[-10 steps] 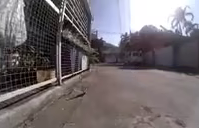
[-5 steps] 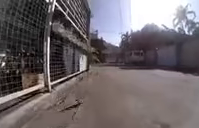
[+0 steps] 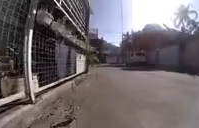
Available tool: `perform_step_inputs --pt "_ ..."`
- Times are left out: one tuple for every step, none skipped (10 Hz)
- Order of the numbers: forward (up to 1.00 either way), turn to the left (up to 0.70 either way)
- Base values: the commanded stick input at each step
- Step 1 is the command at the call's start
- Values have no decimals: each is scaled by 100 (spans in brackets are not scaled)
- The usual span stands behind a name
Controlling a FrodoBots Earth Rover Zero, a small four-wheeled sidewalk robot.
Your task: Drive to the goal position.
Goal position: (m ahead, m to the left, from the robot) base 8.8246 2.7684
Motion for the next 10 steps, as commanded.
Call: perform_step_inputs --pt "85 -2" --pt "85 -18" --pt "85 -34" --pt "85 -34" --pt "85 -34" --pt "85 -19" --pt "85 -2" --pt "85 -2" --pt "85 -2" --pt "85 -2"
